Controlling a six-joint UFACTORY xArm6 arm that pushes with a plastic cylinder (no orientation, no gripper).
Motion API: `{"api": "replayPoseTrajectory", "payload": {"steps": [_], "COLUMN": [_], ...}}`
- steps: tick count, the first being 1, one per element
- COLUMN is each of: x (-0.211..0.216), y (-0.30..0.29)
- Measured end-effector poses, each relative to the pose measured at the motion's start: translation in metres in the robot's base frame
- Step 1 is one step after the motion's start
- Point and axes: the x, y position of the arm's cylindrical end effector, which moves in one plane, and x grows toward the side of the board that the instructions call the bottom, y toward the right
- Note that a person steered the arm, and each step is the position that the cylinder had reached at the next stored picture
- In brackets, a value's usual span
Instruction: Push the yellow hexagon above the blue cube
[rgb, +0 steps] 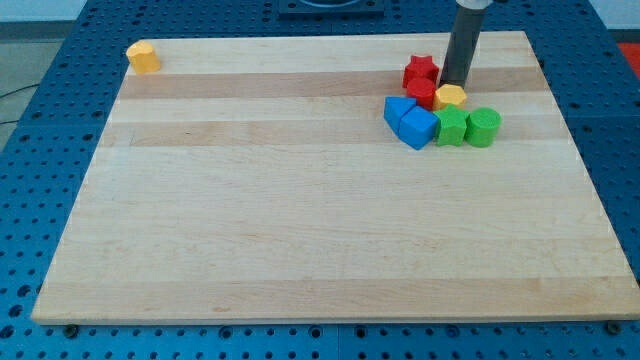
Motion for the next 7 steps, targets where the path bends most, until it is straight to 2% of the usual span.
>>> {"api": "replayPoseTrajectory", "payload": {"steps": [2,4,7], "x": [0.011,0.038,0.039], "y": [0.031,0.037,-0.007]}}
